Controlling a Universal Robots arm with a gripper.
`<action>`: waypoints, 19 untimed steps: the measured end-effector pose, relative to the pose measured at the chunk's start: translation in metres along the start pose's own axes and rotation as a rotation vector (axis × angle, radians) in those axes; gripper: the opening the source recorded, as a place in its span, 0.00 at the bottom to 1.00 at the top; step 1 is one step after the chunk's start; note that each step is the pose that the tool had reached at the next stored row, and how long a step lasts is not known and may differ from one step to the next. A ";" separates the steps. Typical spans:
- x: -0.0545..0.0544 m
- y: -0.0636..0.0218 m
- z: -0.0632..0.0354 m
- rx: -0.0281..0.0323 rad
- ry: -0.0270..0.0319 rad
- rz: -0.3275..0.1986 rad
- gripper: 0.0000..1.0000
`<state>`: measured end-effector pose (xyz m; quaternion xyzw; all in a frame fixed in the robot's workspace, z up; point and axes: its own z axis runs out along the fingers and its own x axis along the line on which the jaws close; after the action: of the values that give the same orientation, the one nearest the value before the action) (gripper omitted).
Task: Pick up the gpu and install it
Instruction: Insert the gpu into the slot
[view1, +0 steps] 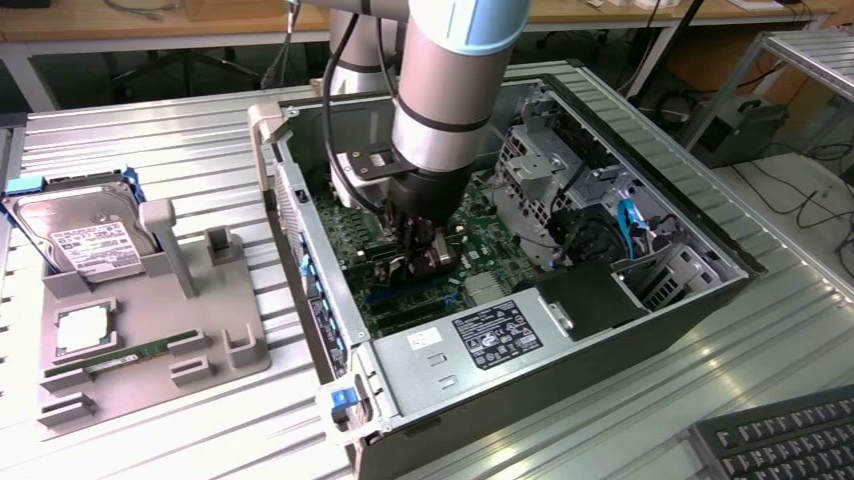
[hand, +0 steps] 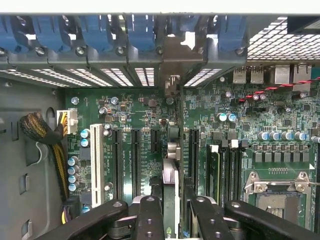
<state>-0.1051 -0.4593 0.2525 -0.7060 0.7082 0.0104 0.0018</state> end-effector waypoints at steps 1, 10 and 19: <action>0.000 0.0000 0.0000 -0.0001 0.0002 0.000 0.26; 0.000 0.0000 -0.0040 0.0003 -0.0057 0.000 0.26; 0.000 0.0000 -0.0039 0.0001 -0.0191 0.000 0.26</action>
<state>-0.1051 -0.4593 0.2564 -0.7059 0.7080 0.0171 0.0086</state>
